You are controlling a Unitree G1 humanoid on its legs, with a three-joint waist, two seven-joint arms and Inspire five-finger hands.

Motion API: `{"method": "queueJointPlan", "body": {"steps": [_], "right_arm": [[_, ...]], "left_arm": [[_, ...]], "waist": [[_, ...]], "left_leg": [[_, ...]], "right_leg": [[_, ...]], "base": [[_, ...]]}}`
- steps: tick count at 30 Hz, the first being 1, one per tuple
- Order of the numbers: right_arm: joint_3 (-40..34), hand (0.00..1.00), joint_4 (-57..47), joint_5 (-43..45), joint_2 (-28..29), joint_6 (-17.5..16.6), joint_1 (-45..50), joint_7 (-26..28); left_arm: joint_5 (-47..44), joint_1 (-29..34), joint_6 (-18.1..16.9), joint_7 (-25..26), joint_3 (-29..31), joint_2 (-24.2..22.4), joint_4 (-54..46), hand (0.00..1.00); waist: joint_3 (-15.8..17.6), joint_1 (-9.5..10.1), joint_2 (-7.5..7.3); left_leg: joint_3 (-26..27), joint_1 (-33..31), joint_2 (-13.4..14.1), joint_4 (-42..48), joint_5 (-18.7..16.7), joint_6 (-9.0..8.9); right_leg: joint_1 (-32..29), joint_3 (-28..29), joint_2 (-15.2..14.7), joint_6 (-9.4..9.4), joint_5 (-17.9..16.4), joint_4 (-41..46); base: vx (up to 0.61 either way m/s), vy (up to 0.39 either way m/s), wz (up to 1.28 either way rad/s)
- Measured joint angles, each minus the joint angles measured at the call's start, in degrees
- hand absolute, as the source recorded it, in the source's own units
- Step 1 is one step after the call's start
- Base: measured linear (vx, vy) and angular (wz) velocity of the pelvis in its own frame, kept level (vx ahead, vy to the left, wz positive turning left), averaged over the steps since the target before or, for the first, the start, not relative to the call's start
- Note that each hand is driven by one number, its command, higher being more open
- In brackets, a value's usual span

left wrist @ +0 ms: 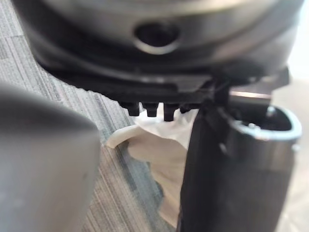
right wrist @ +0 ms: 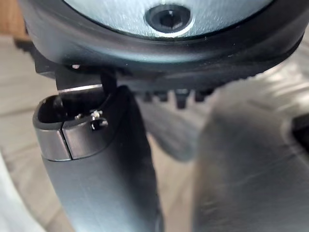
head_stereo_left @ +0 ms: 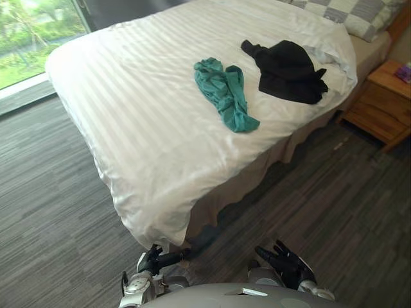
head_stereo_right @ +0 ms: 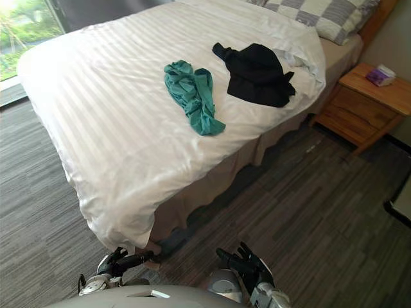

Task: Tidy up the quilt and then pick up the clothes from the bed and put them into the laundry hamper

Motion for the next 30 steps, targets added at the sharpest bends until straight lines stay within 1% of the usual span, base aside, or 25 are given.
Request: {"method": "queueJointPlan", "body": {"steps": [1,2,3,4,5,6,8,9,10,11,12,13,14,15,16,17,18,19,20,21,22,23,25,27,30], "right_arm": [[-0.1,1.00,-0.4,1.0,1.2,-0.2,0.1,-0.1],[-0.1,1.00,-1.2,1.6,3.3,-1.4,0.4,-0.9],[0.0,1.00,-1.8,1.6,4.0,-1.8,0.6,-1.2],[0.0,1.00,-2.5,1.7,4.8,-2.2,1.3,-1.8],[0.0,1.00,-2.7,1.9,4.8,-2.4,1.5,-2.0],[0.1,1.00,-2.8,2.7,4.8,-2.4,1.5,-2.0],[0.5,1.00,-3.2,3.7,4.9,-3.2,1.6,-2.7],[0.5,1.00,-3.4,3.9,5.0,-3.2,1.8,-2.9],[0.5,1.00,-3.9,3.9,4.9,-3.2,2.3,-3.3],[0.6,1.00,-4.1,3.8,4.9,-3.2,3.1,-4.1],[0.6,1.00,-4.1,3.8,4.9,-3.2,3.3,-4.5],[0.6,1.00,-4.1,3.8,4.8,-3.1,3.8,-4.7],[0.9,1.00,-4.2,3.7,4.8,-3.0,3.9,-4.7],[1.3,1.00,-4.0,3.6,4.4,-3.0,3.4,-4.7],[1.6,1.00,-3.2,3.1,4.2,-3.0,2.2,-4.7],[1.3,1.00,-2.5,2.7,3.4,-2.8,0.5,-4.4],[1.1,1.00,-0.9,2.6,3.2,-2.4,-1.6,-4.2],[1.4,1.00,-0.2,2.5,3.3,-2.4,-1.6,-4.6],[1.7,1.00,0.6,2.5,3.6,-1.9,-1.6,-4.9],[2.4,1.00,0.8,2.6,3.6,-1.7,-1.3,-5.1],[2.8,1.00,0.9,2.5,3.5,-1.5,-1.3,-5.4],[2.9,1.00,1.0,2.6,3.6,-1.1,-1.3,-5.7],[3.3,1.00,1.1,2.6,3.5,-0.4,-1.4,-7.1],[3.2,1.00,1.4,2.7,3.5,-0.2,-1.3,-8.3],[3.1,1.00,2.7,2.7,2.6,1.0,-1.1,-10.0]], "left_arm": [[0.1,-0.4,0.0,-0.2,0.0,0.5,0.0,1.00],[-0.1,-0.8,0.2,0.2,0.3,1.4,-0.1,1.00],[-0.1,-0.8,0.5,0.4,0.3,1.8,-0.1,1.00],[-0.1,-0.7,1.0,0.6,0.3,2.3,-0.1,1.00],[-0.3,-0.7,1.9,0.9,0.5,2.3,-0.1,1.00],[-0.3,-0.7,2.5,1.1,0.6,2.2,-0.2,1.00],[0.4,-0.4,3.5,1.3,1.3,2.1,-0.1,1.00],[0.6,-0.4,3.9,1.3,1.6,2.2,-0.1,1.00],[0.7,0.0,4.3,1.5,2.1,2.2,-0.1,1.00],[0.7,0.8,5.1,2.3,3.2,2.3,-0.1,1.00],[0.7,1.0,5.3,2.7,3.5,2.4,-0.1,1.00],[0.7,1.3,5.8,3.3,3.9,2.9,-0.1,1.00],[0.7,1.2,6.6,3.5,3.9,3.0,0.6,1.00],[0.6,1.1,7.1,3.2,3.6,3.1,1.8,1.00],[0.5,0.6,7.3,2.7,2.7,3.5,2.4,1.00],[0.3,0.5,7.3,2.2,1.3,3.0,3.0,1.00],[0.1,-1.0,7.3,2.4,0.6,3.3,3.1,1.00],[0.1,-1.4,7.3,2.4,-0.6,3.5,3.1,1.00],[0.2,-1.9,7.2,2.3,-2.2,3.9,3.2,1.00],[0.1,-2.4,7.2,2.3,-3.7,3.5,3.2,1.00],[0.1,-2.6,6.8,2.1,-5.3,2.4,3.2,1.00],[0.2,-2.8,6.5,2.2,-5.8,2.0,3.1,1.00],[0.1,-3.6,6.5,1.8,-7.1,1.8,3.2,1.00],[0.1,-3.7,6.5,1.9,-7.1,1.7,3.4,1.00],[-1.7,-3.8,6.3,2.7,-7.1,1.9,4.7,1.00]], "waist": [[0.5,0.23,-0.91],[1.1,0.40,-2.30],[1.2,0.48,-2.40],[1.0,0.49,-2.86],[1.0,0.45,-2.87],[0.9,0.40,-2.73],[0.8,0.12,-1.67],[0.8,0.12,-1.42],[0.5,0.16,-1.21],[-0.2,0.39,-1.16],[-0.3,0.52,-1.36],[-1.0,0.95,-2.53],[-1.2,1.33,-2.18],[-1.4,1.42,-1.95],[-1.7,1.73,-1.94],[-2.8,2.05,-0.12],[-2.2,1.16,-1.53],[-2.2,1.18,-2.08],[-2.5,1.36,-2.89],[-2.9,1.24,-2.16],[-3.3,1.19,-1.90],[-3.4,1.13,-1.91],[-3.4,0.94,-2.04],[-3.2,0.78,-2.03],[-3.0,-0.43,-2.14]], "left_leg": [[1.6,0.1,0.1,0.0,0.0,0.35],[3.8,0.3,0.0,0.2,-0.2,1.18],[5.0,0.3,-0.1,0.2,-0.2,1.69],[7.8,0.6,0.0,-0.1,0.2,3.00],[10.0,1.4,0.1,-0.6,0.7,3.72],[11.0,1.7,0.2,-1.0,1.0,3.90],[14.5,2.6,1.5,-2.1,2.1,4.01],[15.4,3.1,1.9,-2.7,2.5,3.86],[17.0,3.8,2.4,-3.6,3.0,3.40],[19.7,4.7,3.1,-4.7,3.8,2.54],[21.0,5.2,3.2,-4.8,4.0,2.26],[22.8,5.4,2.9,-4.5,4.2,1.84],[24.2,5.1,2.5,-4.7,4.6,2.23],[24.2,4.8,1.7,-6.9,5.4,4.16],[21.7,4.5,-1.8,-10.7,5.3,4.91],[21.2,2.8,-3.0,-14.5,9.3,7.52],[24.5,2.9,-2.9,-13.9,10.1,5.39],[25.4,2.9,-2.8,-13.5,10.1,5.37],[26.4,3.0,-2.5,-12.9,9.8,4.72],[26.8,3.2,-1.3,-13.3,10.4,3.92],[27.3,3.4,-0.4,-13.9,10.6,3.27],[27.9,3.5,-0.1,-14.1,10.9,2.84],[30.2,4.1,0.5,-15.0,11.9,1.82],[31.0,4.9,0.8,-14.9,12.0,1.61],[30.6,6.3,1.1,-14.3,11.9,1.39]], "right_leg": [[-0.9,-1.3,0.0,-0.81,2.9,-0.2],[-1.6,-2.6,-0.3,-1.69,5.6,-0.8],[-1.9,-3.3,-0.5,-2.37,7.0,-1.6],[-2.0,-5.8,-0.7,-4.04,8.5,-2.7],[-2.9,-8.9,-0.8,-6.54,6.1,1.1],[-3.5,-10.2,-0.7,-7.60,4.9,3.3],[-5.1,-14.6,-0.2,-10.57,-0.1,12.5],[-5.1,-15.5,-0.2,-10.74,-1.4,15.0],[-4.9,-16.8,-0.4,-10.80,-3.6,18.6],[-4.2,-18.6,-1.6,-10.41,-6.5,23.0],[-3.7,-19.2,-2.4,-10.38,-7.2,23.5],[-4.2,-19.7,-2.9,-9.37,-8.0,22.4],[-4.5,-21.2,-1.6,-9.96,-7.7,20.6],[-4.1,-20.3,0.5,-12.15,-6.1,15.0],[-2.6,-17.3,1.8,-11.61,-3.7,7.4],[-1.3,-15.5,3.7,-10.44,-2.1,0.2],[-2.3,-19.4,0.2,-10.83,-9.4,9.6],[-0.9,-20.2,-0.7,-10.20,-10.2,8.8],[0.7,-20.4,-0.1,-8.35,-9.3,4.1],[3.4,-19.6,2.8,-8.78,-5.5,-2.2],[5.6,-18.7,4.8,-9.42,-2.2,-8.0],[6.2,-18.1,5.4,-9.49,-1.0,-9.8],[6.6,-16.1,6.8,-10.40,1.7,-13.3],[7.0,-15.2,7.3,-10.53,2.0,-13.5],[8.2,-14.1,7.7,-10.56,2.0,-13.9]], "base": [[-0.26,0.206,-1.01],[-0.26,0.146,-0.88],[-0.27,0.135,-0.93],[-0.23,0.105,-0.89],[-0.20,0.101,-0.88],[-0.16,0.083,-0.81],[-0.12,0.051,-0.69],[-0.07,0.007,-0.59],[-0.02,-0.026,-0.77],[0.02,-0.084,-0.85],[0.05,-0.106,-1.02],[0.04,-0.113,-1.01],[-0.02,-0.121,-1.38],[-0.07,-0.077,-1.48],[-0.16,-0.025,-1.53],[-0.12,0.021,-1.37],[-0.07,-0.033,-1.04],[-0.01,-0.141,-0.82],[-0.05,-0.202,-0.57],[-0.07,-0.234,-0.66],[-0.05,-0.178,-0.53],[-0.04,-0.143,-0.59],[-0.11,-0.117,-0.55],[-0.08,-0.065,-0.29],[-0.09,-0.021,-0.08]]}}
